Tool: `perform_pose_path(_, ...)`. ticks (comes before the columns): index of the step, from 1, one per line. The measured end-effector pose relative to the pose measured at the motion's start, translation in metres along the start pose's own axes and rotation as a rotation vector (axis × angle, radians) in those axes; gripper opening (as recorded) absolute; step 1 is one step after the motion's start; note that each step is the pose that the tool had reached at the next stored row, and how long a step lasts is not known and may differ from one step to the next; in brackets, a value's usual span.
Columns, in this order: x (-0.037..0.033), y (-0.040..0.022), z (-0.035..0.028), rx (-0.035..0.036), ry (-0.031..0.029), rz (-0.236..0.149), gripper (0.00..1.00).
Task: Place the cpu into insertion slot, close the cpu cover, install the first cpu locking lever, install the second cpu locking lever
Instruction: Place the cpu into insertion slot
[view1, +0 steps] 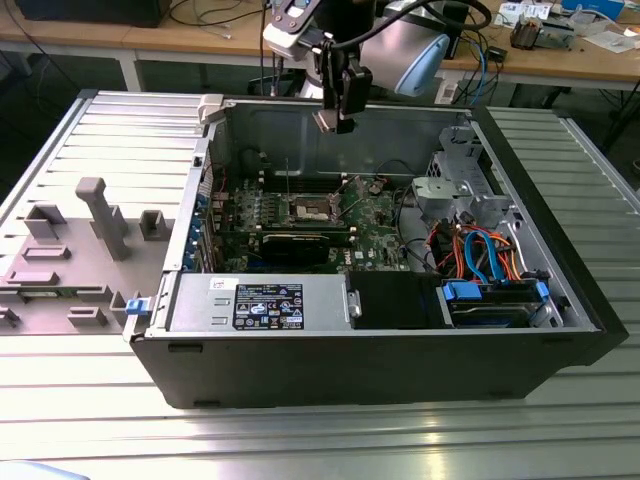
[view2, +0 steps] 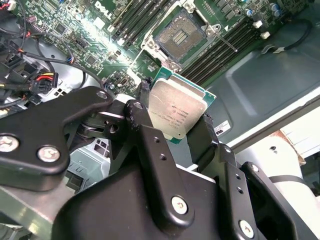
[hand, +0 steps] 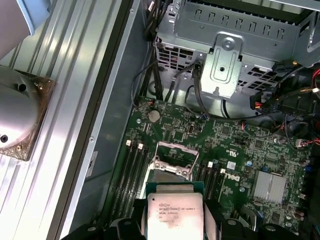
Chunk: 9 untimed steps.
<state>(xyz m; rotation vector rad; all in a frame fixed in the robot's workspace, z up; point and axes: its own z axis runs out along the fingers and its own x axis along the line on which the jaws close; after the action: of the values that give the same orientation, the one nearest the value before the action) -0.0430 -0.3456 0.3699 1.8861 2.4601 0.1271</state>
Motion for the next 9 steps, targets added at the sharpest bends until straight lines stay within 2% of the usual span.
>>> perform_pose_path(9, 0.0, 0.0, 0.0001, -0.0009, -0.0042, 0.046, 0.55)
